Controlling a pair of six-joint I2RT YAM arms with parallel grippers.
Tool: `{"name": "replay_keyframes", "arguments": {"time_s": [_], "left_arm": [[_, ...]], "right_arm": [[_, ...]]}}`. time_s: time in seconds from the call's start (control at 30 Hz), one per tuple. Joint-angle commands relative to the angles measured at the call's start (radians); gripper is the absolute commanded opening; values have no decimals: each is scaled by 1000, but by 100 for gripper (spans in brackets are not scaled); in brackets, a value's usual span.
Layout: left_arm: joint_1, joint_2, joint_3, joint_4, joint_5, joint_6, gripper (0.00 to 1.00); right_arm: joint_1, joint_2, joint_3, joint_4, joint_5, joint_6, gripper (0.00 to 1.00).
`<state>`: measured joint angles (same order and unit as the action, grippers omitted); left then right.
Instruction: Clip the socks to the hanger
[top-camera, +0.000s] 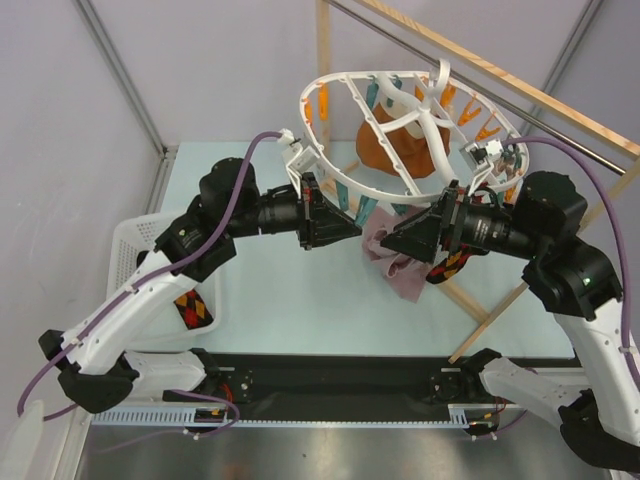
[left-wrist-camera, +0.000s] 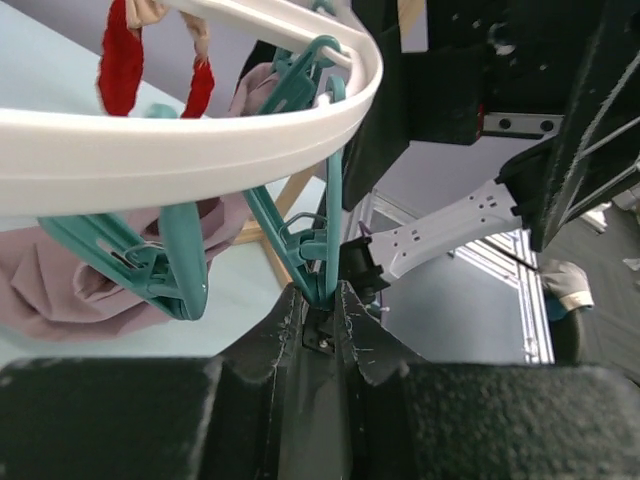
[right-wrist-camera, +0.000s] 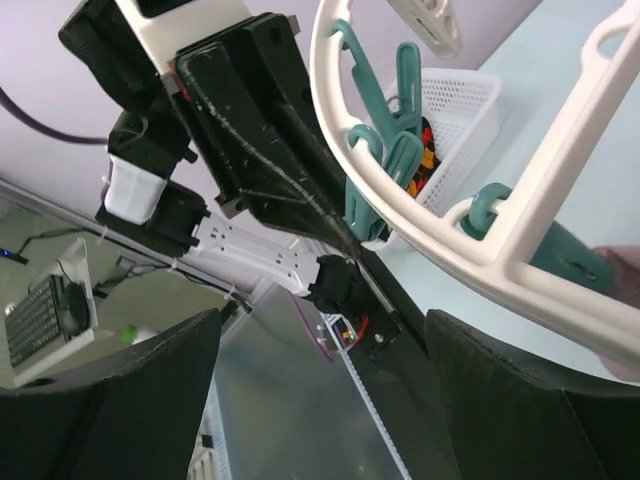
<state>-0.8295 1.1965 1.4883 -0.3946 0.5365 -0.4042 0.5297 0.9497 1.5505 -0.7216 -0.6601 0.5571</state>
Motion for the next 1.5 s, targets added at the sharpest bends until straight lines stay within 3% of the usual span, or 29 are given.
{"name": "replay_keyframes", "arguments": {"time_s": [0.0, 0.4, 0.67, 0.97, 1.27, 1.33, 1.47], "left_arm": [[9, -5, -20, 144, 140, -96, 0], [33, 12, -77, 295, 220, -209, 0], [38, 23, -121, 419, 266, -281, 0], [43, 29, -144, 474, 278, -320, 0], [50, 26, -160, 482, 276, -321, 0], [52, 23, -154, 444, 252, -303, 0], [52, 2, -134, 323, 174, -207, 0]], "right_arm": [[23, -25, -35, 154, 54, 119, 88], [44, -54, -138, 273, 263, 240, 76], [160, -45, -170, 320, 442, 205, 68], [276, -43, -217, 369, 635, 191, 66], [285, -43, -245, 455, 689, 214, 65], [286, -40, -242, 459, 692, 211, 58], [286, -51, -245, 441, 721, 204, 56]]}}
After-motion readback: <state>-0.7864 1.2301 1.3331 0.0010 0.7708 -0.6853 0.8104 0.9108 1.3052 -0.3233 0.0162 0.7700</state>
